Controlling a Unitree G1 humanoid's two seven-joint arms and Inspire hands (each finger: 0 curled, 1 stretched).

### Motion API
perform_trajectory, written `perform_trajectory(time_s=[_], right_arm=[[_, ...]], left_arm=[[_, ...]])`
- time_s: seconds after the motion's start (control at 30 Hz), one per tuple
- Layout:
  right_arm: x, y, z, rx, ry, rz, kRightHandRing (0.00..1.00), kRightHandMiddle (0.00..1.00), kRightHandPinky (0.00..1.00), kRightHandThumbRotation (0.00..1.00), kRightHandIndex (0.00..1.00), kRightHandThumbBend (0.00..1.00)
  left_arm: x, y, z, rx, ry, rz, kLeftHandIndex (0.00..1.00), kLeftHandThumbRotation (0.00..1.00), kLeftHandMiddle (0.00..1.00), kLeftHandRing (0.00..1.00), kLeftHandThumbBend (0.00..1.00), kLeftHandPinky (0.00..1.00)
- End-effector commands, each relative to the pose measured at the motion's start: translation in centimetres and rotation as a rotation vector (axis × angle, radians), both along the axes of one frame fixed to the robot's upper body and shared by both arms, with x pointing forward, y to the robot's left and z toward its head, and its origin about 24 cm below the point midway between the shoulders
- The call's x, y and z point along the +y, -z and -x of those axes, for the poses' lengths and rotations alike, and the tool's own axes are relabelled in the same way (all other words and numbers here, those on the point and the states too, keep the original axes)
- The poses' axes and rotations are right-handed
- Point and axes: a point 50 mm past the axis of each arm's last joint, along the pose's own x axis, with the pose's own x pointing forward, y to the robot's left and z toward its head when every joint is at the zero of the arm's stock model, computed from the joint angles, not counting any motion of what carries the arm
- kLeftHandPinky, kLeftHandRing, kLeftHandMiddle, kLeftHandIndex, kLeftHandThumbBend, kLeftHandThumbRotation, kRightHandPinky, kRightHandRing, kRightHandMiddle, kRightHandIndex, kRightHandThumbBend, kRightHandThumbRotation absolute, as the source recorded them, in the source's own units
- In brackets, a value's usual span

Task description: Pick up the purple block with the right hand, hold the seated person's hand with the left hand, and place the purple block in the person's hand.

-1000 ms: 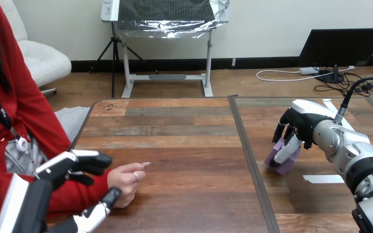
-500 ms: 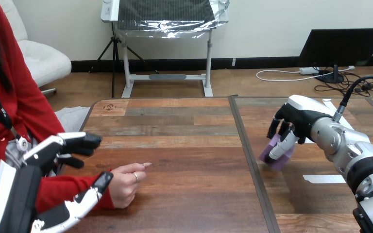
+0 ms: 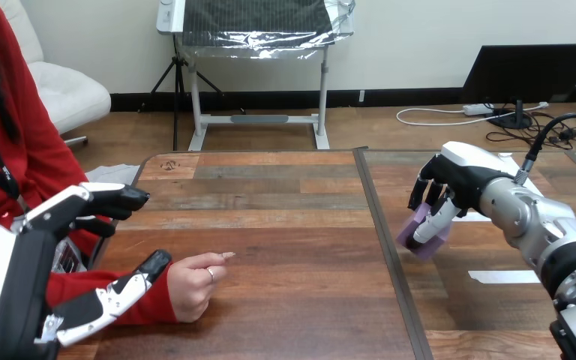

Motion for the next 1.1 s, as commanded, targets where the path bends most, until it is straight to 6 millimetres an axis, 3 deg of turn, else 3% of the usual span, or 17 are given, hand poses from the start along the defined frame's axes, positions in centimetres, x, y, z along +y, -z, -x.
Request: perform_trajectory(time_s=[0.0, 0.27, 0.47, 0.73, 1.07], right_arm=[[-0.1, -3.7, -1.5, -0.144, -0.011, -0.028, 0.46, 0.49, 0.42, 0.00, 0.48, 0.82], [-0.1, -3.6, -1.4, -0.138, -0.012, -0.027, 0.46, 0.49, 0.43, 0.00, 0.49, 0.80], [0.0, -3.6, -1.4, -0.142, -0.026, -0.028, 0.45, 0.49, 0.42, 0.00, 0.49, 0.80], [0.2, -3.7, -1.4, -0.150, -0.043, -0.040, 0.45, 0.49, 0.41, 0.00, 0.49, 0.80], [0.4, -3.8, -1.4, -0.158, -0.055, -0.052, 0.46, 0.50, 0.42, 0.00, 0.50, 0.79]], left_arm=[[0.0, -2.5, -1.2, -0.084, 0.003, -0.121, 0.61, 0.02, 0.65, 0.64, 0.75, 0.52], [0.0, -2.9, -1.9, -0.047, -0.040, -0.221, 0.65, 0.05, 0.70, 0.68, 0.85, 0.54], [0.1, -2.8, -2.8, 0.008, -0.059, -0.302, 0.70, 0.15, 0.74, 0.72, 0.96, 0.58], [0.1, -2.5, -4.0, 0.059, -0.061, -0.427, 0.73, 0.23, 0.77, 0.75, 1.00, 0.61], [0.3, -1.9, -5.5, 0.126, -0.014, -0.509, 0.69, 0.21, 0.74, 0.72, 1.00, 0.60]])
